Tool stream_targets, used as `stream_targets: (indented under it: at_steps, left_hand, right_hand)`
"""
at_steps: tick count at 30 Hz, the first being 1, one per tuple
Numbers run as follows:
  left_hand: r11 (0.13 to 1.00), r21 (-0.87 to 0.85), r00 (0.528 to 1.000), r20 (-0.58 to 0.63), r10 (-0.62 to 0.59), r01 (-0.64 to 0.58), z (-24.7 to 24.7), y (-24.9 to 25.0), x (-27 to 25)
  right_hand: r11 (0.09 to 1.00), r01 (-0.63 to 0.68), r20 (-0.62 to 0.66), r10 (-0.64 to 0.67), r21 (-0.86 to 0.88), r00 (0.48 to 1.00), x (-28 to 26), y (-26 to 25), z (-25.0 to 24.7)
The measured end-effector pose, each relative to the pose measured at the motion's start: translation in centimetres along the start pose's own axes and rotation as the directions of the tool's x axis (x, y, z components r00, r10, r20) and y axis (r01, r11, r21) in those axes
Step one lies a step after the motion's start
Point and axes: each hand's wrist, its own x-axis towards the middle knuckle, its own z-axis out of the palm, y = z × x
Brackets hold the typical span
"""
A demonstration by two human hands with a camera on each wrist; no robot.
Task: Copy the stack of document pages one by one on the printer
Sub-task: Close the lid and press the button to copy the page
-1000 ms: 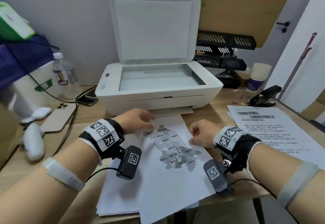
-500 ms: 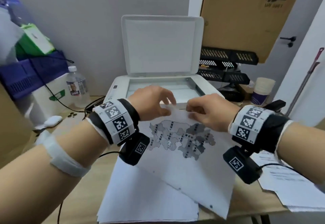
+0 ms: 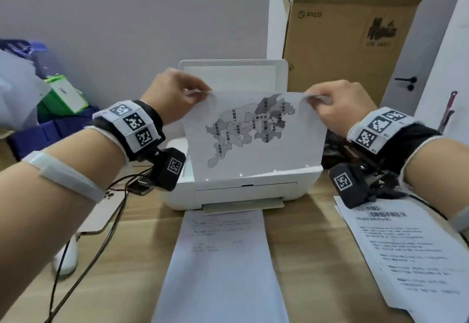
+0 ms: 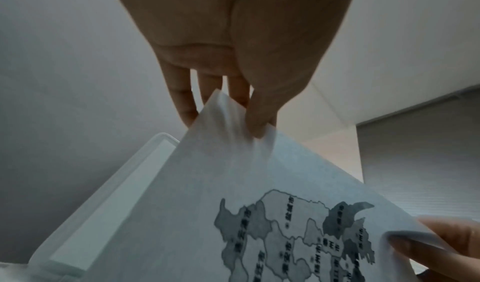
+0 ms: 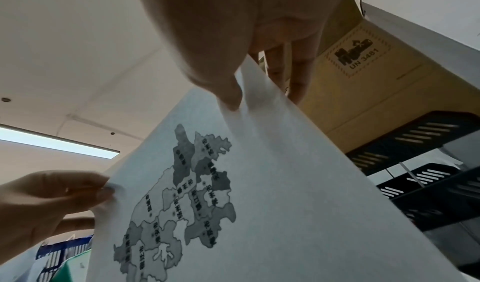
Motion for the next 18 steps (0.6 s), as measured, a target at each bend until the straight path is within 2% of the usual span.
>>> stream_targets:
  at_steps: [4, 7, 10, 14, 16, 18]
  left_hand:
    - [0.997, -0.081, 0.983, -0.180, -0.030, 0.015, -0.1, -0.7, 0.5]
    - [0.991, -0.131, 0.970, -0.241, -0.038, 0.006, 0.4, -1.2, 0.4]
    - [0.962, -0.272, 0.971, -0.225, -0.081, 0.017, 0.6, -1.9, 0.7]
    - [0.956, -0.291, 0.984, -0.177, -0.016, -0.037, 0.6, -2.6, 0.5]
    - [0.946, -0.325, 0.995, -0.098, -0.030, -0.004, 1.1, -3.4, -0.2]
    - [0.956, -0.290, 0.998, -0.017, -0.055, 0.048, 2.1, -4.4, -1.3]
  right_hand:
    - [0.999, 0.033, -0.067, -0.035, -0.027, 0.997, 2.0, -0.3, 1.3]
    - [0.999, 0.044, -0.096, -0.041, 0.030, 0.995, 2.7, -0.5, 2.5]
    - [0.994, 0.031, -0.105, -0.020, 0.104, 0.994, 3.3, -0.6, 3.4]
    - [0.989, 0.013, -0.118, 0.004, 0.145, 0.993, 3.7, -0.4, 4.3]
    - [0.991, 0.000, -0.048, 0.006, 0.133, 0.999, 3.2, 0.0, 5.0]
    - [0.995, -0.020, 0.082, 0.012, 0.100, 0.997, 2.4, 0.7, 6.2]
